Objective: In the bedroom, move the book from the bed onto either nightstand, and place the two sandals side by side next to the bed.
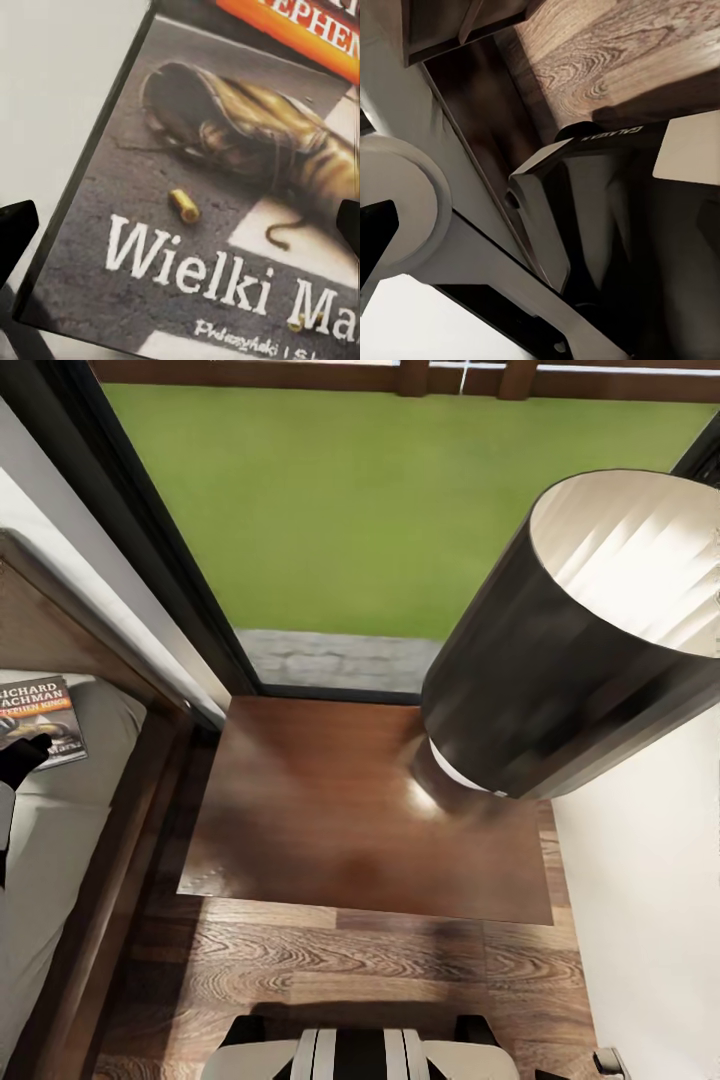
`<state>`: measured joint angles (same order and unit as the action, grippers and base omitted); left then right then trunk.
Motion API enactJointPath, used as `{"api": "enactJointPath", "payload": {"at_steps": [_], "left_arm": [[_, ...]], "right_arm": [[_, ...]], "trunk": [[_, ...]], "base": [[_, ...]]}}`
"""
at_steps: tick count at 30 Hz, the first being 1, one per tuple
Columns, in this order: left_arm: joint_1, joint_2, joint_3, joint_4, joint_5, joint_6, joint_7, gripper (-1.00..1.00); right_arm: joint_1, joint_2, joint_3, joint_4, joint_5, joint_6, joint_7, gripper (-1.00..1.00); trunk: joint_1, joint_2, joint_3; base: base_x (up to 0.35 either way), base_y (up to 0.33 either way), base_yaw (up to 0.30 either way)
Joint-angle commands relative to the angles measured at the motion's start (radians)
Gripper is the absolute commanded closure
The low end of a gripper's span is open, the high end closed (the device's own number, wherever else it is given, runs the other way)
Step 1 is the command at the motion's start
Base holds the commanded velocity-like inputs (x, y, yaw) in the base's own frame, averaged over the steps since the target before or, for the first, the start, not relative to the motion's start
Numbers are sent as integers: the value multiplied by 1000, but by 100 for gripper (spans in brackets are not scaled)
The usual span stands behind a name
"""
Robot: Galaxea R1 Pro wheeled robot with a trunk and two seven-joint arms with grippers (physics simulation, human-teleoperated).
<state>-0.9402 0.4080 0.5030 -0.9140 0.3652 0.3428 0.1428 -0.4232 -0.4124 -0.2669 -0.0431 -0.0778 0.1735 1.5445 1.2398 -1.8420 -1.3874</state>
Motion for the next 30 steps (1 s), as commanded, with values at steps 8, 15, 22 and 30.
{"api": "enactJointPath", "payload": {"at_steps": [8,15,22,30], "left_arm": [[0,0,0,-2,11,4,6,-100],[0,0,0,-2,11,5,6,-100],[0,0,0,-2,11,5,6,-100],[0,0,0,-2,10,4,6,-100]], "right_arm": [[0,0,6,0,-8,11,3,-100],[0,0,6,0,-8,11,3,-100],[0,0,6,0,-8,11,3,-100],[0,0,6,0,-8,11,3,-100]], "trunk": [[-4,7,3],[-12,21,9],[-38,70,31],[-42,77,34]], "base": [[0,0,0],[0,0,0],[0,0,0],[0,0,0]]}}
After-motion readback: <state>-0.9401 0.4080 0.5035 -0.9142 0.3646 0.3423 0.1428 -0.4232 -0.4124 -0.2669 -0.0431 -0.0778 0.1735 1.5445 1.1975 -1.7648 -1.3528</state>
